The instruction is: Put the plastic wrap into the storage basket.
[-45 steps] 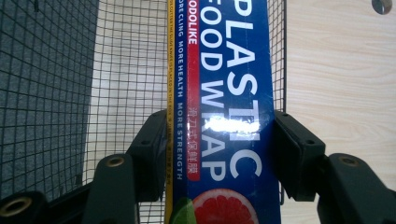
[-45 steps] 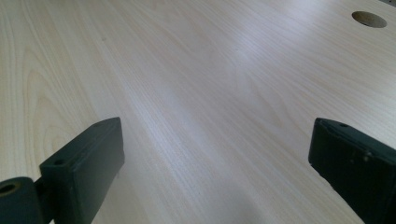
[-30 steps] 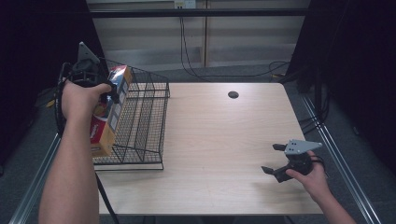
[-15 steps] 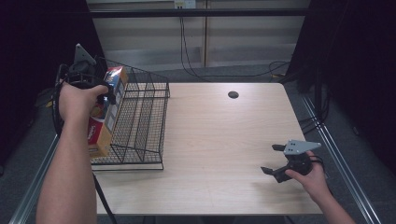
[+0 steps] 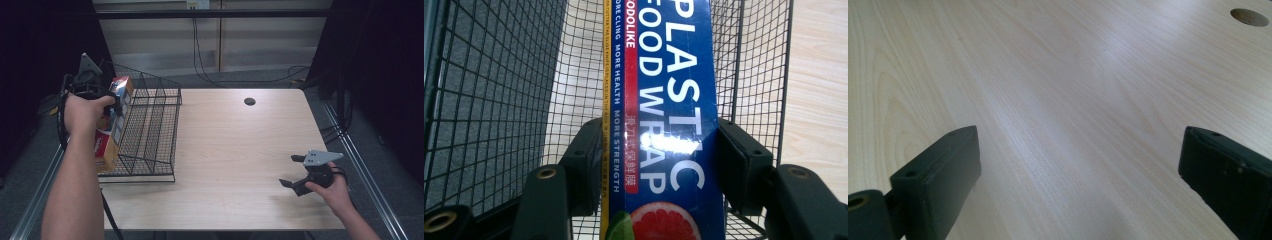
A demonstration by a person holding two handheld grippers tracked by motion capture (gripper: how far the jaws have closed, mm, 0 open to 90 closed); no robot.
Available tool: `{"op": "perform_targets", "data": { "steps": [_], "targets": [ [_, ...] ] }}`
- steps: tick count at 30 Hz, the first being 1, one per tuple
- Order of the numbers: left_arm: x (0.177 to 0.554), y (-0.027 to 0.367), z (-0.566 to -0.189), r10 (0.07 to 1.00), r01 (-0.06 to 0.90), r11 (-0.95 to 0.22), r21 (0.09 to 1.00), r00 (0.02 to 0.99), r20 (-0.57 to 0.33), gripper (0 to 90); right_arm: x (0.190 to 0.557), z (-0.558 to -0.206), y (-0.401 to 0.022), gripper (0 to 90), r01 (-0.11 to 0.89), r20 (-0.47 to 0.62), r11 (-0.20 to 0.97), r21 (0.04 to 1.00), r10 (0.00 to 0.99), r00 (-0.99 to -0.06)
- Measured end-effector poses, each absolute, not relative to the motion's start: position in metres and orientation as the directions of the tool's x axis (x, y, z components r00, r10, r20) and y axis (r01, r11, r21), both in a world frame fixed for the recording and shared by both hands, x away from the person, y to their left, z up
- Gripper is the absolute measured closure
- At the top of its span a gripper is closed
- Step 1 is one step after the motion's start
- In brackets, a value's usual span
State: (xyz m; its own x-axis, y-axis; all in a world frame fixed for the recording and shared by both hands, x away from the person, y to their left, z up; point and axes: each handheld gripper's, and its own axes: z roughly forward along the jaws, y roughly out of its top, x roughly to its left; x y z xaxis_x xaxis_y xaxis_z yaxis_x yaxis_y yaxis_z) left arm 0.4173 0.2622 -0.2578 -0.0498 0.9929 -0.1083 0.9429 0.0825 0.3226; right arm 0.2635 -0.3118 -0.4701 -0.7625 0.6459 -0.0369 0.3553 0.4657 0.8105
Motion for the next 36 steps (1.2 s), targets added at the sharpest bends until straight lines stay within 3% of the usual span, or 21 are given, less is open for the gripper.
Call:
{"op": "perform_targets", "data": {
  "steps": [36],
  "targets": [
    [0.417,0.27,-0.274,0.989,0.951,0.113,0.287,-0.08,-0.126,42.0,0.264,-0.471,-0.31,3.2,0.355,-0.04,0.476,0.804,0.64,-0.767]
  ]
}}
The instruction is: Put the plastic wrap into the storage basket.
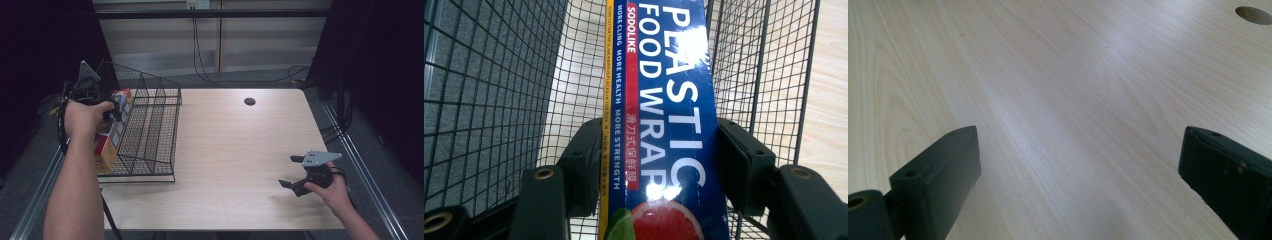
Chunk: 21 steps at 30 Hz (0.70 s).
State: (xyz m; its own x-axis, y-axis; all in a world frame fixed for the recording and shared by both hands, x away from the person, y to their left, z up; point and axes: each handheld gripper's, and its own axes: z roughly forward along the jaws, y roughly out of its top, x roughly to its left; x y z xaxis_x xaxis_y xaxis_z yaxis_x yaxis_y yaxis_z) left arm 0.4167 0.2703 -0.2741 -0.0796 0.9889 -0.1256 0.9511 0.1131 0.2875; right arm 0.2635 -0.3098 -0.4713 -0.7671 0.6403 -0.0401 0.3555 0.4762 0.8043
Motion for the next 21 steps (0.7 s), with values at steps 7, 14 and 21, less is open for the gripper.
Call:
{"op": "perform_targets", "data": {
  "steps": [7,14,21],
  "targets": [
    [0.418,0.271,-0.278,0.988,0.95,0.123,0.288,-0.091,-0.121,41.6,0.264,-0.472,-0.309,3.2,0.357,-0.037,0.477,0.803,0.638,-0.769],
    [0.422,0.271,-0.281,0.988,0.95,0.127,0.284,-0.097,-0.118,41.7,0.264,-0.472,-0.31,3.2,0.356,-0.039,0.478,0.803,0.638,-0.769],
    [0.429,0.272,-0.285,0.986,0.94,0.149,0.306,-0.117,-0.12,41.2,0.263,-0.471,-0.311,3.2,0.356,-0.036,0.475,0.805,0.637,-0.77]
  ]
}}
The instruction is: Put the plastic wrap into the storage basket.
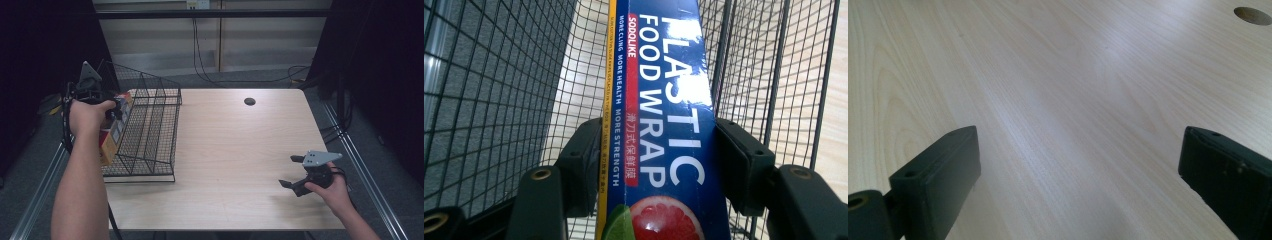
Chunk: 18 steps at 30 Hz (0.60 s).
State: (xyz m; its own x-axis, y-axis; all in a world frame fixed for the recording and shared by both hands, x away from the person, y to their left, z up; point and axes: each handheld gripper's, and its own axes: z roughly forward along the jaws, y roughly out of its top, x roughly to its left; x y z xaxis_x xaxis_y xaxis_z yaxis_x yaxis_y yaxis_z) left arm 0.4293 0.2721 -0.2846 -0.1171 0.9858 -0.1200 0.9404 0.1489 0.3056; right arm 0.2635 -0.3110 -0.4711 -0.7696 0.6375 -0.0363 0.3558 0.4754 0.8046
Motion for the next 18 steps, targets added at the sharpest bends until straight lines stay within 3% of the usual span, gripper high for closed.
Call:
{"op": "perform_targets", "data": {
  "steps": [4,18],
  "targets": [
    [0.428,0.273,-0.277,0.98,0.904,0.185,0.385,-0.137,-0.147,39.5,0.264,-0.471,-0.311,3.2,0.356,-0.04,0.476,0.804,0.641,-0.766],
    [0.42,0.237,-0.261,0.98,0.904,0.109,0.412,-0.028,-0.199,30.9,0.265,-0.47,-0.308,3.2,0.346,-0.04,0.481,0.805,0.626,-0.778]
  ]
}}
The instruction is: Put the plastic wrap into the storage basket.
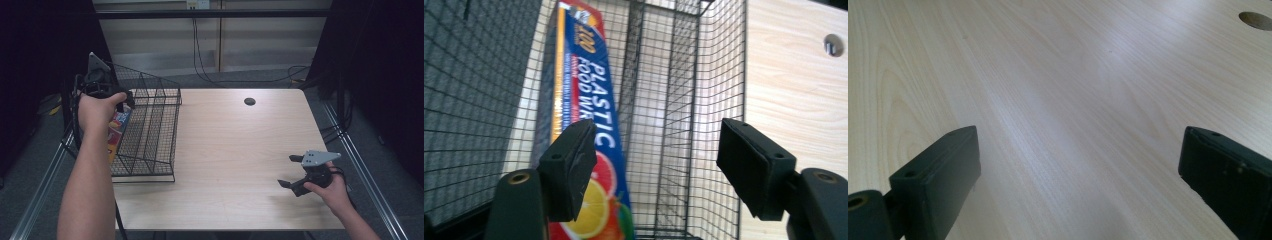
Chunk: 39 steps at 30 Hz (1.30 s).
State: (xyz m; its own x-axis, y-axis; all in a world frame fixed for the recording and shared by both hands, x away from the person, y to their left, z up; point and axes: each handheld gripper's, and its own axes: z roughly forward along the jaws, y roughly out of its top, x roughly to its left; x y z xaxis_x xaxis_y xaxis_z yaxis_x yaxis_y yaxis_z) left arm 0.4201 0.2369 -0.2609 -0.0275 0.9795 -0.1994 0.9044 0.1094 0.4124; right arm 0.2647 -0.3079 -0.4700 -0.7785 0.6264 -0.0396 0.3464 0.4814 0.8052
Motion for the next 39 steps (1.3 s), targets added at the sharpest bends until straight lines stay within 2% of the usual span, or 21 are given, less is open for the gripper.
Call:
{"op": "perform_targets", "data": {
  "steps": [24,39],
  "targets": [
    [0.407,0.2,-0.265,0.959,0.894,0.008,0.447,0.12,-0.258,24.8,0.264,-0.469,-0.307,3.2,0.342,-0.048,0.479,0.809,0.633,-0.773],
    [0.398,0.16,-0.275,0.92,0.873,-0.127,0.471,0.282,-0.273,20.8,0.263,-0.468,-0.306,3.2,0.338,-0.049,0.483,0.808,0.627,-0.778]
  ]
}}
